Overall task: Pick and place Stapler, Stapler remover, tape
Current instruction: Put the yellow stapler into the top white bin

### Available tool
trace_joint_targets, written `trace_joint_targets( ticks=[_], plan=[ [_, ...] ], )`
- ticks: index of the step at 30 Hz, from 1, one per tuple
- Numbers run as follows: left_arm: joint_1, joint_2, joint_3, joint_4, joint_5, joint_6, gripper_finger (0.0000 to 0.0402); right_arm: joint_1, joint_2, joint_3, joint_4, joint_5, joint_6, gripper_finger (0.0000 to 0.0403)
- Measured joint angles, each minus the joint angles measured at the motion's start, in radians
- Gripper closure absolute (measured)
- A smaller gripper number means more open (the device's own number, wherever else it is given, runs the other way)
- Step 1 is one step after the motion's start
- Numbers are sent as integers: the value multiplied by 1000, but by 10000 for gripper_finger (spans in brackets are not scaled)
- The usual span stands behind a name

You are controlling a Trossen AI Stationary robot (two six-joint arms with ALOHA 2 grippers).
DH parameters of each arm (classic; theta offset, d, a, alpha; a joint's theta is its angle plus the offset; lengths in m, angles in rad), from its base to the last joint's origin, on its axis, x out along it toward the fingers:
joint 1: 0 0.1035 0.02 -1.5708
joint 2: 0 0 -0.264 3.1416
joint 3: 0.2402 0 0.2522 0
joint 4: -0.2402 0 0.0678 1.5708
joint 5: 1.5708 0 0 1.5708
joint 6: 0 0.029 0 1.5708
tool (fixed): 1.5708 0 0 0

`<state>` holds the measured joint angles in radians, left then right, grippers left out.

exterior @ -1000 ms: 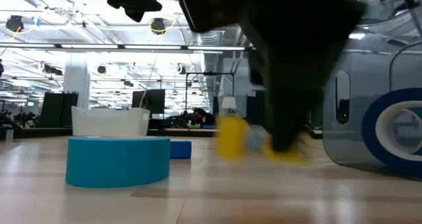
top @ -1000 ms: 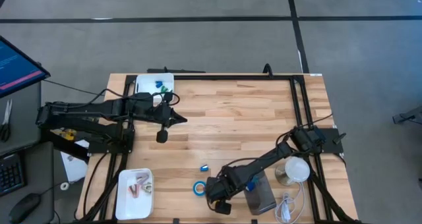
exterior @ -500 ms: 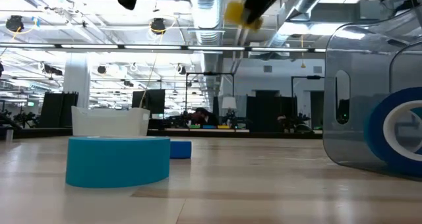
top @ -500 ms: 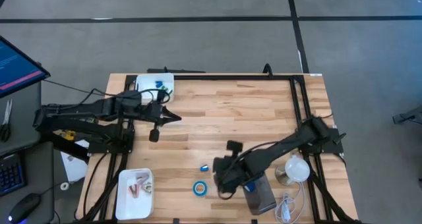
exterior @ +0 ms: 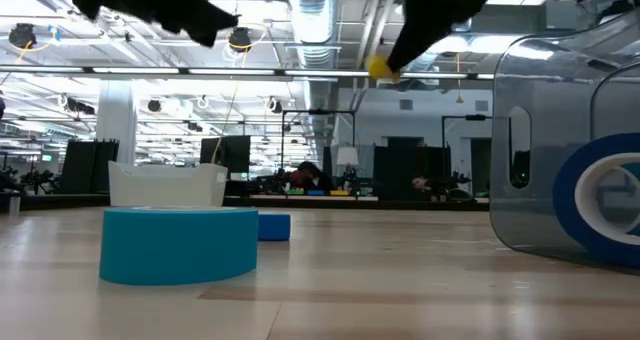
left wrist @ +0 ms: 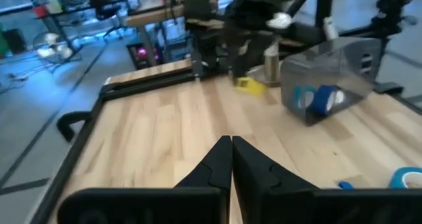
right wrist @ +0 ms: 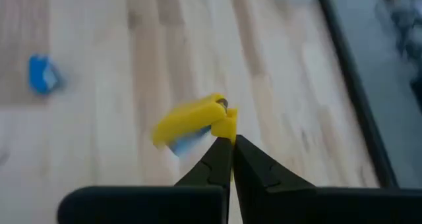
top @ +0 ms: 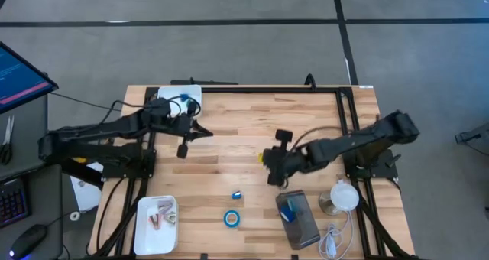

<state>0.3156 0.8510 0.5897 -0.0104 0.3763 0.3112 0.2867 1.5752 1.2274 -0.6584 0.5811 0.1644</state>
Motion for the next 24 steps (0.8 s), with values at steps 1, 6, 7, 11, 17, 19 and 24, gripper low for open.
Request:
trace_joint_targets(
  ticks=[1, 6, 7, 11, 17, 19, 24],
  plan=[
    [28, 2, -20, 25, 49, -1, 398, -22, -34, -55, 81, -8, -43, 403],
    [148, 10, -92, 174, 213, -34, 398, -158, -162, -294, 461, -222, -232, 403],
    [167, 13, -100, 205, 212, -59, 398, -186, -171, -325, 545, -281, -248, 403],
    [215, 13, -110, 245, 244, -186, 398, -257, -164, -378, 747, -409, -269, 403],
    [180, 53, -111, 320, 315, -281, 398, -268, -65, -340, 936, -438, -313, 403],
    [166, 79, -111, 363, 316, -290, 398, -279, -17, -306, 980, -438, -332, 403],
    [157, 132, -110, 459, 314, -294, 398, -325, 82, -208, 997, -437, -351, 403]
  ],
)
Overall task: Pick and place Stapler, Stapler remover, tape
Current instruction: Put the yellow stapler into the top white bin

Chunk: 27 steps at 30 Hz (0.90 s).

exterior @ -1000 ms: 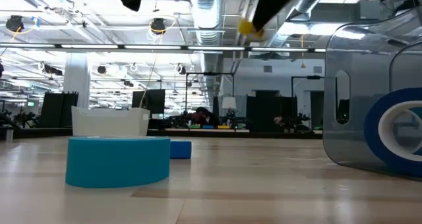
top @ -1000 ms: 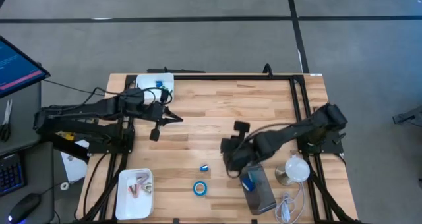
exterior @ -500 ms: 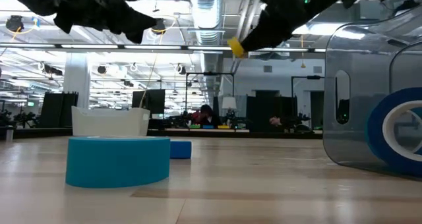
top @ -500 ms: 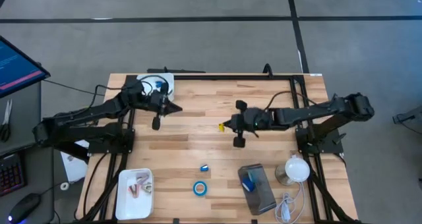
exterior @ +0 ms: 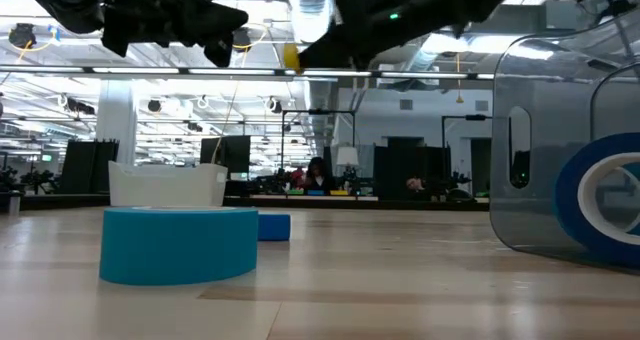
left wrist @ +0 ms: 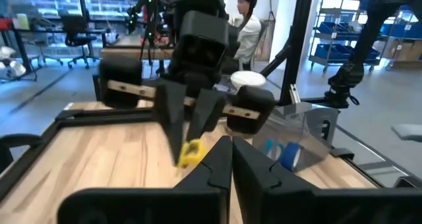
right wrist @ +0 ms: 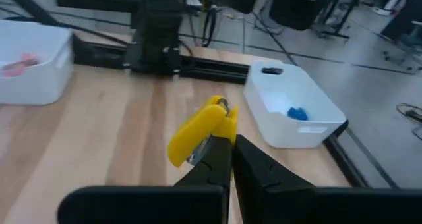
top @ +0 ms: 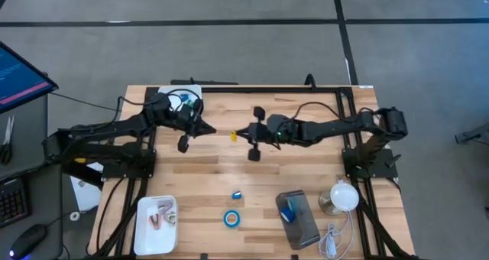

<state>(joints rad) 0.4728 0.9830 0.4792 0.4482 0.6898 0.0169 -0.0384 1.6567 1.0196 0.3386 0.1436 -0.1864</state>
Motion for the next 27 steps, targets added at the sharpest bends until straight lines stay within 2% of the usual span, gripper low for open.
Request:
trace_joint_targets(
  ticks=[9, 13, 21, 27],
  plan=[
    [7, 2, 0, 4, -35, -97, 384, -67, 95, 175, 29, -45, -86, 403],
    [30, 2, 0, 3, -38, -95, 349, -111, 125, 208, 24, -120, -85, 403],
    [106, 2, 0, 3, -40, -94, 260, -140, 132, 214, 24, -172, -99, 403],
    [121, 2, 0, 1, -41, -96, 224, -140, 132, 214, 69, -196, -105, 403]
  ],
)
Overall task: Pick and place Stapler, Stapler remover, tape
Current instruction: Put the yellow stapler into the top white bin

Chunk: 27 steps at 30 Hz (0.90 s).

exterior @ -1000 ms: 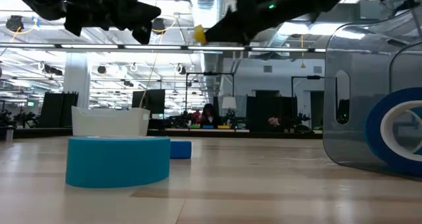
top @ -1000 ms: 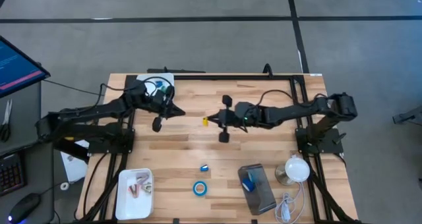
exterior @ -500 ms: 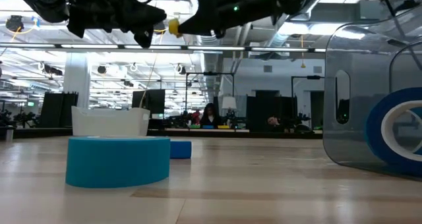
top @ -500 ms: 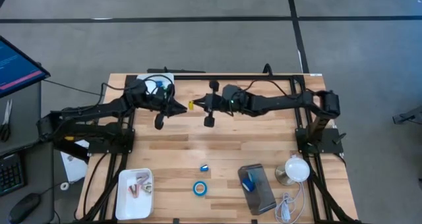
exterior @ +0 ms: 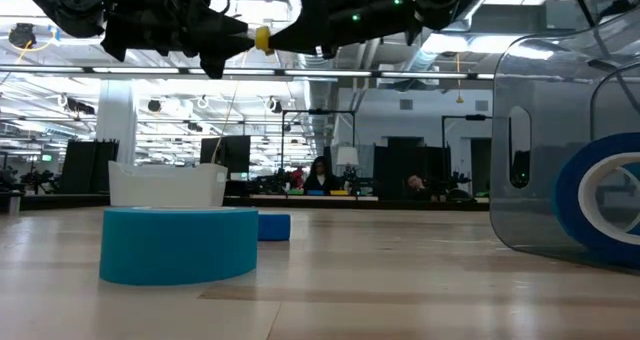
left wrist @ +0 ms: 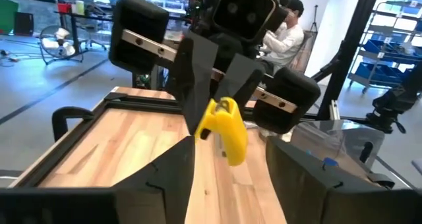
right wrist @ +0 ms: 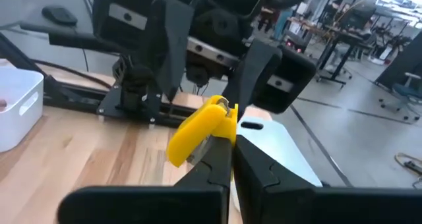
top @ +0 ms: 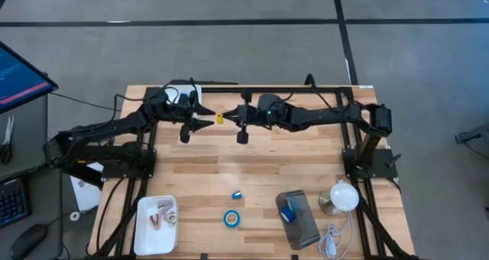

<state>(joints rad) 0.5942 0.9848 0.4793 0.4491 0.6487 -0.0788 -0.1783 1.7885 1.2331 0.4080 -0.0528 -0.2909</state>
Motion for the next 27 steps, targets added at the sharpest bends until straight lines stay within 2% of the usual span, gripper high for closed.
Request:
trace_joint_targets(
  ticks=[16, 27],
  plan=[
    [-6, 0, 0, 2, 2, -8, 220, -21, 0, 1, 79, -43, -7, 403],
    [-6, 0, 0, 18, 2, -17, 225, -19, -1, 35, 51, -55, -5, 403]
  ],
)
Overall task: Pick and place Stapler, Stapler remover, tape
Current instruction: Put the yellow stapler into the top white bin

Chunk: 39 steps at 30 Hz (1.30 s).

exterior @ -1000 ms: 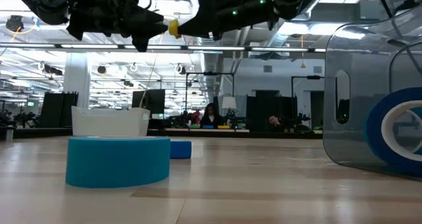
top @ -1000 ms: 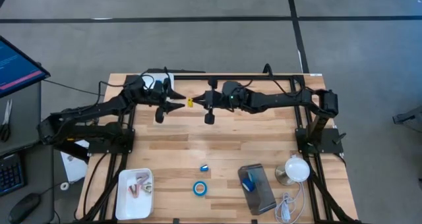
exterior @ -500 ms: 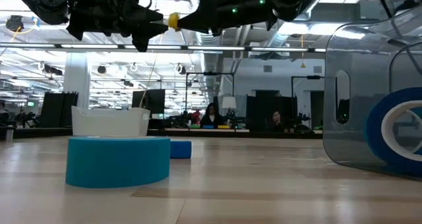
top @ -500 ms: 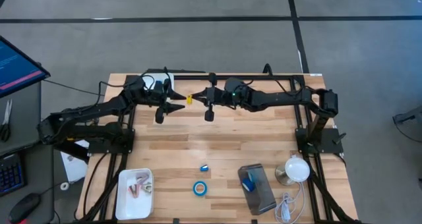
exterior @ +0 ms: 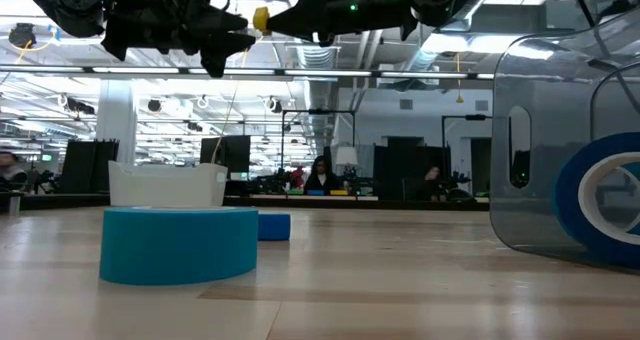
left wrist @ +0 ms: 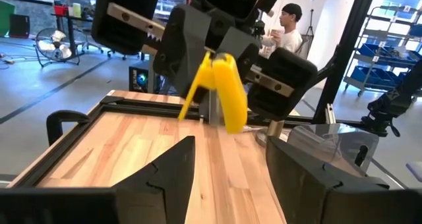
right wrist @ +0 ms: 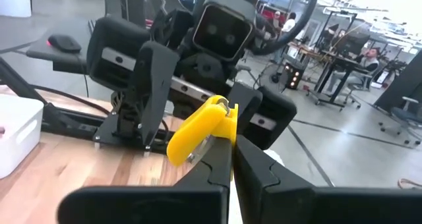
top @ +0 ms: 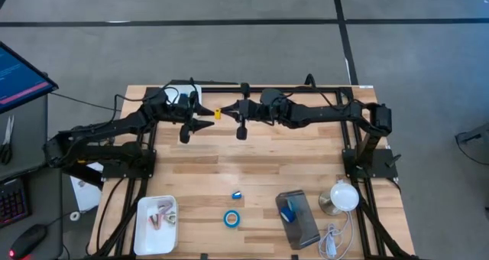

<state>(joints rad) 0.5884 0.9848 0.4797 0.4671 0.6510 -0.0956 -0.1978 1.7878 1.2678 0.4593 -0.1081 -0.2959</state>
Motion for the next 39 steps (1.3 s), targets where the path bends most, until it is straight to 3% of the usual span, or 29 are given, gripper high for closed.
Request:
trace_joint_targets(
  ticks=[15, 20, 31, 39],
  plan=[
    [-58, 0, 0, 28, -1, 1, 225, 8, 0, 0, -1, 1, 1, 403],
    [-81, 0, 0, 36, -62, 9, 225, 14, 0, 0, 0, 2, 5, 403],
    [-81, 1, 0, 59, -83, 9, 225, 28, 0, -1, -2, 1, -1, 403],
    [-92, 106, 1, 136, -84, 8, 249, 28, 0, -1, 0, -2, -2, 403]
  ],
)
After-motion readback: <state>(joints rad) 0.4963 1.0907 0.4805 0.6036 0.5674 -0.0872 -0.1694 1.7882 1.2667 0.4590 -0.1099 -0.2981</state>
